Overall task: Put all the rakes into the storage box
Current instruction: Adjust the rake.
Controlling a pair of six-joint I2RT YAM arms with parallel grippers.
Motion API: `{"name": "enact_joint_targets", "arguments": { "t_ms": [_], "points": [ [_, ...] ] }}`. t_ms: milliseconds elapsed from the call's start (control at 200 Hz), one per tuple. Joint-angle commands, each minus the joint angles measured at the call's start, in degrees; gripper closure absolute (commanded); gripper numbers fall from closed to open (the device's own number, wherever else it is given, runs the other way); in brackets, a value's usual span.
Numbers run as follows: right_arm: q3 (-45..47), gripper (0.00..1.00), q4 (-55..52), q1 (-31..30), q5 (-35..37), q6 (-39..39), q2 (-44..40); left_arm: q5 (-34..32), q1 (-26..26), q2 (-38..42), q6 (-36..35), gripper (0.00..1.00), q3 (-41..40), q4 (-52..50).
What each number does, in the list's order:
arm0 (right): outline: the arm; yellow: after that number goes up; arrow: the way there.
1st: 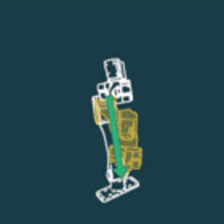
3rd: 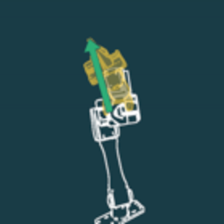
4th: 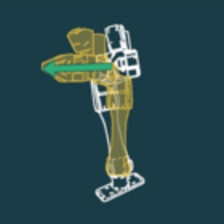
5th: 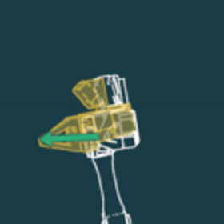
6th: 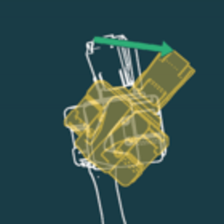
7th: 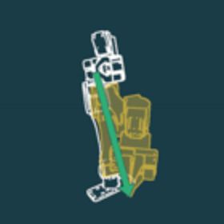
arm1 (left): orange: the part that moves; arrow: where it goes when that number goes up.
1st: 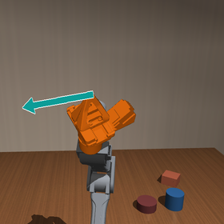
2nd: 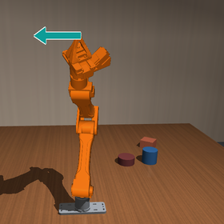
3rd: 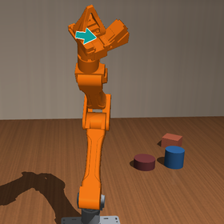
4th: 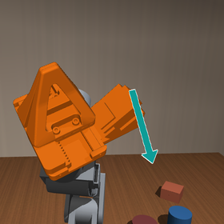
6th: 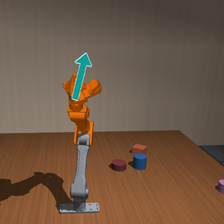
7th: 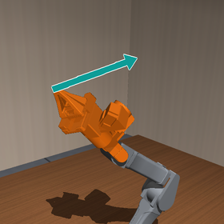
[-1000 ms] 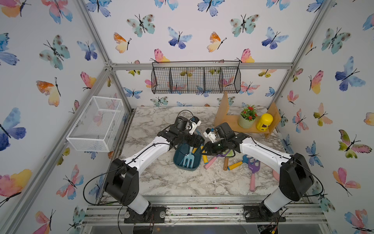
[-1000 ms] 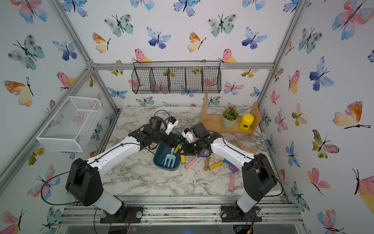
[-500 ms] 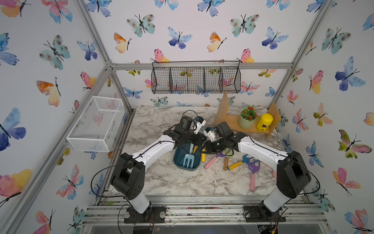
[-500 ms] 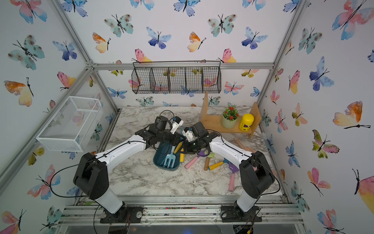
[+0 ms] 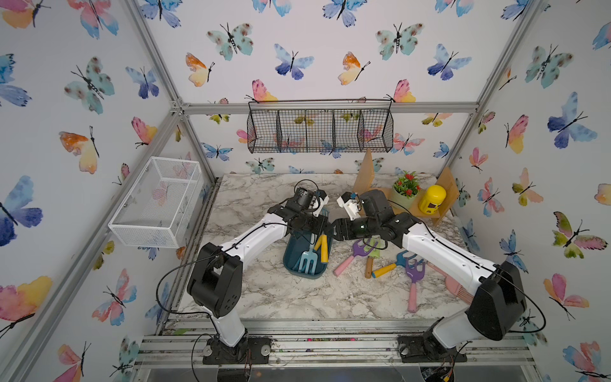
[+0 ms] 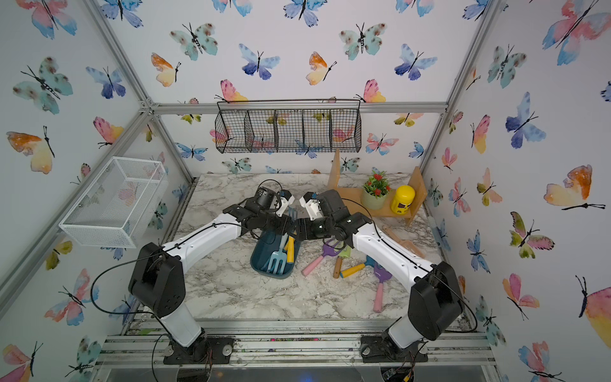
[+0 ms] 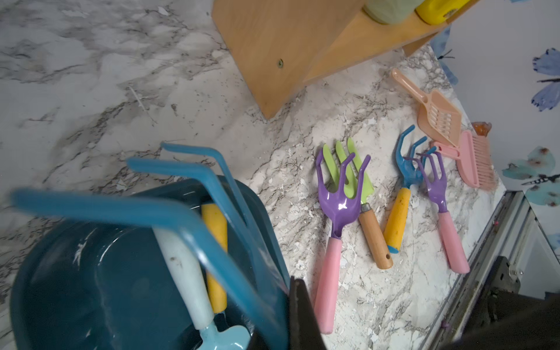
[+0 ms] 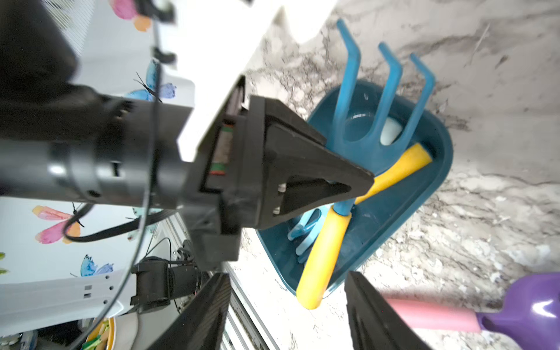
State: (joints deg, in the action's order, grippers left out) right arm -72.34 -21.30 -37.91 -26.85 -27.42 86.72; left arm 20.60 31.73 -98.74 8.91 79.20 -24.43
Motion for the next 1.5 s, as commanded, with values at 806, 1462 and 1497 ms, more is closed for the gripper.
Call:
{"name": "enact_joint_targets", "arguments": {
  "t_ms": [806,1462,1497],
  "points": [
    [1.30,0.40,6.34,0.03,-1.54,-1.94,5.97,13.79,-9.28,0.23,28.61,1.00,0.56,8.69],
    [2.68,0.52,3.64,-0.06,-2.68,-1.91,7.06,11.02,-9.58,-0.27,28.79,1.00,0.46,8.81],
    [2.64,0.54,3.48,-0.06,-2.60,-1.94,7.15,10.72,-9.58,-0.29,28.75,1.00,0.42,8.69]
  ]
}}
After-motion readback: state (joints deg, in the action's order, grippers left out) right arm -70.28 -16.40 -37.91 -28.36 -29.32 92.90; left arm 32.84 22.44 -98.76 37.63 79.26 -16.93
